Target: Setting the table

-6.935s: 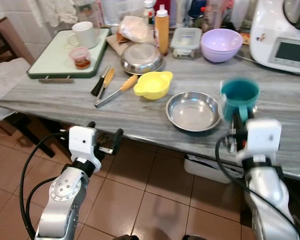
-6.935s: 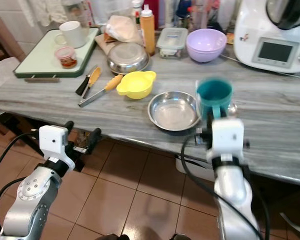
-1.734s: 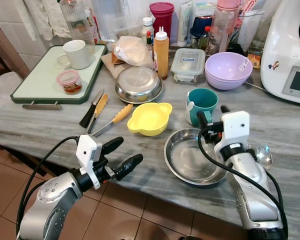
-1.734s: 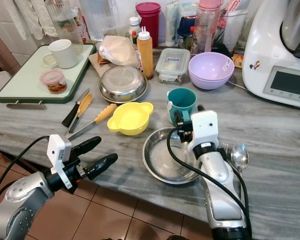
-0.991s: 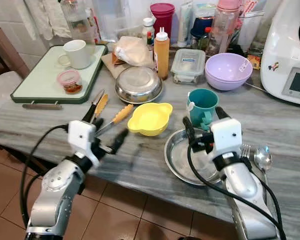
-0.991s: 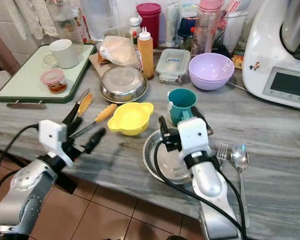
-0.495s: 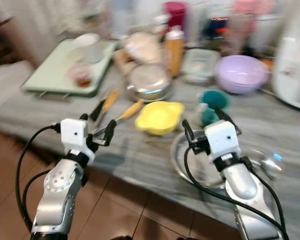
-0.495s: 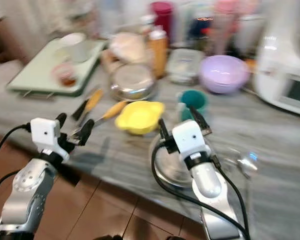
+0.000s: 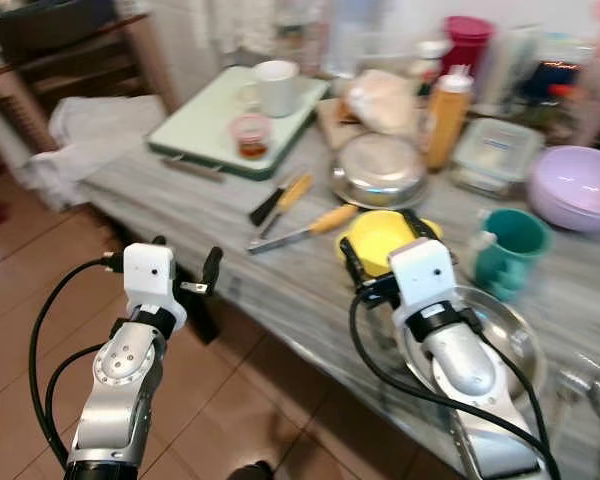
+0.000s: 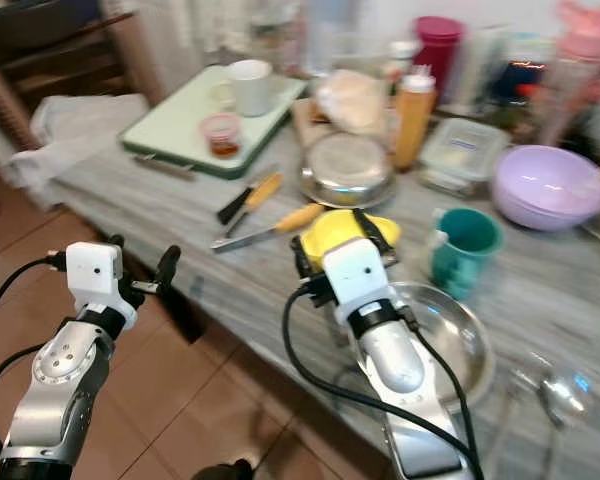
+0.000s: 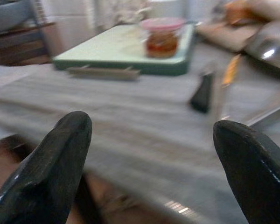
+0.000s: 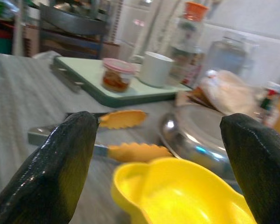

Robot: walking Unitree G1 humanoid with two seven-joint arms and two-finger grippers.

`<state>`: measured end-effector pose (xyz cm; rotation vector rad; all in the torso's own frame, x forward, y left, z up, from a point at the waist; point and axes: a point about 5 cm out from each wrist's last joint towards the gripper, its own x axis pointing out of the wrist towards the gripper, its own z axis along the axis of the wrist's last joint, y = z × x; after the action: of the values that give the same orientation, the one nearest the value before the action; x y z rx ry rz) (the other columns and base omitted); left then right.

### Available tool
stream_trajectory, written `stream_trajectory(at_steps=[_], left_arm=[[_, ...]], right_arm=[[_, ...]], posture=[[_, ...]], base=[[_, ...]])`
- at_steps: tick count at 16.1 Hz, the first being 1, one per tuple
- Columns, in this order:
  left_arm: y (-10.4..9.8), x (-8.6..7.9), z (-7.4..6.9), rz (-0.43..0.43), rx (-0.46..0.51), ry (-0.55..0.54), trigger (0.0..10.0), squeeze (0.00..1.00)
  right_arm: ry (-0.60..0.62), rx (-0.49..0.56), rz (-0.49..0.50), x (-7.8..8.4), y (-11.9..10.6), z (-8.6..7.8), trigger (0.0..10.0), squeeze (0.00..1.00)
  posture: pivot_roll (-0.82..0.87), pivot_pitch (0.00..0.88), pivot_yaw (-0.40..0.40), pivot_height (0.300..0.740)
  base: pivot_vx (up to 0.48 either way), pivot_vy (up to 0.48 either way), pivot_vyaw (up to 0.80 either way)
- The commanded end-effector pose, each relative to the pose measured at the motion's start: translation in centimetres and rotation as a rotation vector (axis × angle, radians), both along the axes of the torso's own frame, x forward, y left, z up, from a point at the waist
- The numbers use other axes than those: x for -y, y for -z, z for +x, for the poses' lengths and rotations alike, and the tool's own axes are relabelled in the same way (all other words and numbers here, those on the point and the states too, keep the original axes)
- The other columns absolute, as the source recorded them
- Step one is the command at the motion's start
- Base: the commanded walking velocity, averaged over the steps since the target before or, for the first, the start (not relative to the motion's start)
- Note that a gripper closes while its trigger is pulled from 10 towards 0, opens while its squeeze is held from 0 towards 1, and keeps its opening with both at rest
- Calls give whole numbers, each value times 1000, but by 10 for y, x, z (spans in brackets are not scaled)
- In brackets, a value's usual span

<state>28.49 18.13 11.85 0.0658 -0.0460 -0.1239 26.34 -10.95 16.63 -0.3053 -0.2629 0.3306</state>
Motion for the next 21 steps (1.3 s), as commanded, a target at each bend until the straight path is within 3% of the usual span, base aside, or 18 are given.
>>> stream_trajectory(at_steps=[1, 7, 13, 21], left_arm=[[4, -3, -2, 25, -3, -26, 10000, 0], [3, -13, -2, 83, 30, -138, 10000, 0], [6, -16, -2, 85, 25, -160, 10000, 0], [12, -13, -5, 67, 3, -160, 10000, 0]], right_arm=[[-4, 6, 7, 0, -2, 2, 10000, 0], [-2, 9, 10, 1, -4, 4, 10000, 0], [-12, 14, 8, 4, -6, 7, 10000, 0], [-38, 0, 23, 3, -5, 4, 10000, 0]], posture=[[-44, 85, 56, 740], [-39, 77, 52, 740], [-34, 70, 43, 740], [-45, 76, 35, 740]], base=[[0, 0, 800], [0, 0, 800], [0, 0, 799], [0, -3, 0]])
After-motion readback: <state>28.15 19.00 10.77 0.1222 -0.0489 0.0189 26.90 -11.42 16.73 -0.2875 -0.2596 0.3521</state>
